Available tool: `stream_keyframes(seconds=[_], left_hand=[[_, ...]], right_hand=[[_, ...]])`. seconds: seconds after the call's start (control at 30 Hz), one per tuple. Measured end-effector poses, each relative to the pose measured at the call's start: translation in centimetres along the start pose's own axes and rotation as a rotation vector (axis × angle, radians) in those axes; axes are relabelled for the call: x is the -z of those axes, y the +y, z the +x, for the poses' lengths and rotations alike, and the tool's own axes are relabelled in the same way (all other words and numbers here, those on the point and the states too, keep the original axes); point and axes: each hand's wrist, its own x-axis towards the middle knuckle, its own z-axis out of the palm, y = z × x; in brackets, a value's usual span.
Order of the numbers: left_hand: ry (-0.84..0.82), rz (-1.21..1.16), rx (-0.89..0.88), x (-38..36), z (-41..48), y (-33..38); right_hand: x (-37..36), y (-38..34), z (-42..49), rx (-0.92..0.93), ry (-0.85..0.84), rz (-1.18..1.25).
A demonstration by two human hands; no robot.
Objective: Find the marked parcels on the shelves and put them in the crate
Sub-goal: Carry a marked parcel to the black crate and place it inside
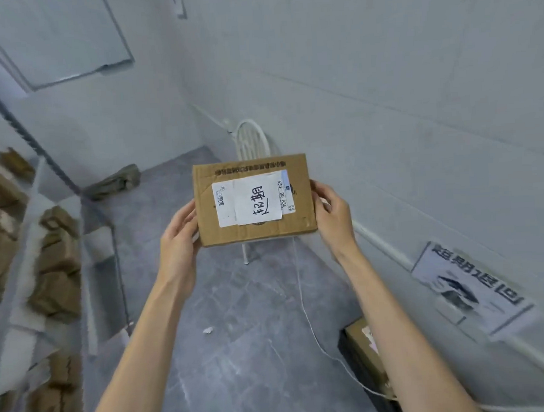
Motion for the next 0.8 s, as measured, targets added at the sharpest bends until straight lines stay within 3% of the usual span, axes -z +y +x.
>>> stream_keyframes(seconds=[0.47,0.8], left_hand=[[-0.665,0.059,0.192,-19.4,-2.0,-9.7],[-0.915,0.166,0.288,-33.0,-7.1,-15.2]], right_hand=[[20.0,5.6,-10.3,-0.254,0.615,-0.205],[31.3,8.5,-15.1,-0.392,0.885,-0.168]])
